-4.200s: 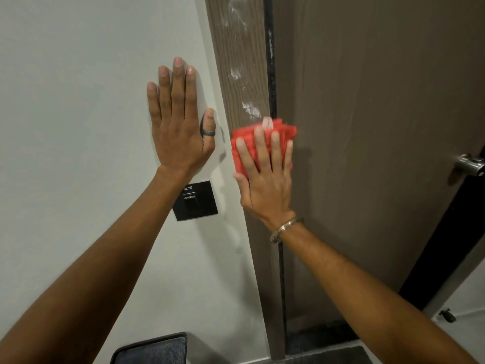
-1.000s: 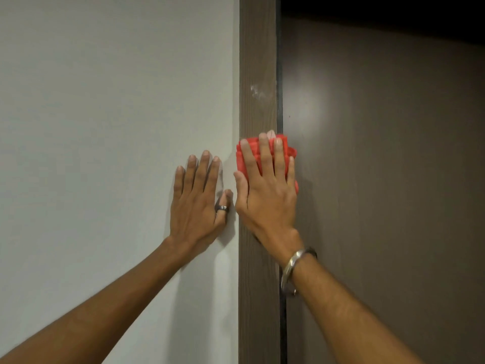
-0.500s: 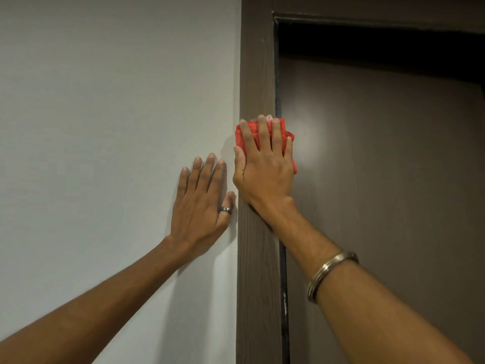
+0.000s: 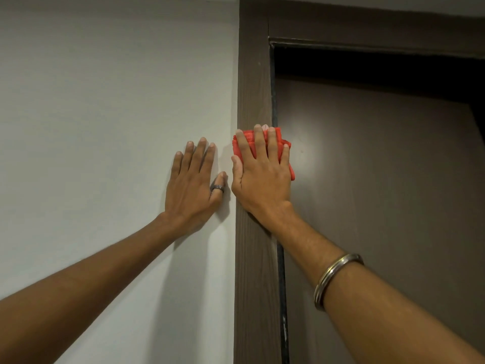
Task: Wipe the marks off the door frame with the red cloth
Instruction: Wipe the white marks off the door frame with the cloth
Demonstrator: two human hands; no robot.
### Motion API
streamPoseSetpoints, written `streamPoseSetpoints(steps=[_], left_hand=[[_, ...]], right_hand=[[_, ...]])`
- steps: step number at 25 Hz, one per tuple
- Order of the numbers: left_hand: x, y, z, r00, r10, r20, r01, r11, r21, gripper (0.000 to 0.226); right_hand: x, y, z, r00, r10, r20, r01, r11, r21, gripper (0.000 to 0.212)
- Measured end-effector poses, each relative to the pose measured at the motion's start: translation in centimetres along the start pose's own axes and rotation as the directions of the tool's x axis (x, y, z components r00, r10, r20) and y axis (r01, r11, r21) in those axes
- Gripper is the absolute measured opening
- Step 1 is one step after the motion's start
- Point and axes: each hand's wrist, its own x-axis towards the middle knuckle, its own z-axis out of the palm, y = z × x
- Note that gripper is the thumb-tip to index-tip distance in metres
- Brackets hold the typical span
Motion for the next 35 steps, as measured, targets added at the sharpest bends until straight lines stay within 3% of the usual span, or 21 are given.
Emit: streamPoseSetpoints(steps=[12, 17, 22, 28, 35], left_hand=[[2.9, -0.2, 1.2, 0.997, -0.006, -0.081, 0.005, 1.0, -0.009, 0.072], [2.8, 0.2, 1.1, 0.997, -0.014, -0.078, 0.014, 1.0, 0.001, 0.072], [-0.4, 0.6, 0.7, 0.999, -0.009, -0.044, 0.008, 0.999, -0.031, 0.073], [-10.2, 0.7, 1.6, 0.998, 0.048, -0.045, -0.05, 0.998, -0.025, 0.073], [-21.9, 1.5, 2.2, 0.986, 0.118, 0.115, -0.119, 0.993, 0.003, 0.071]], right_hand=[[13.4, 0.6, -1.5, 0.998, -0.022, -0.056, 0.025, 0.998, 0.051, 0.058], [14.8, 0.4, -2.0, 0.998, 0.026, -0.062, -0.022, 0.998, 0.065, 0.058], [8.7, -0.3, -1.5, 0.994, 0.069, -0.082, -0.063, 0.995, 0.072, 0.06], [-4.1, -1.1, -0.4, 0.99, 0.131, -0.046, -0.124, 0.984, 0.128, 0.06], [-20.2, -2.1, -0.7, 0.982, 0.183, 0.055, -0.188, 0.978, 0.092, 0.065]])
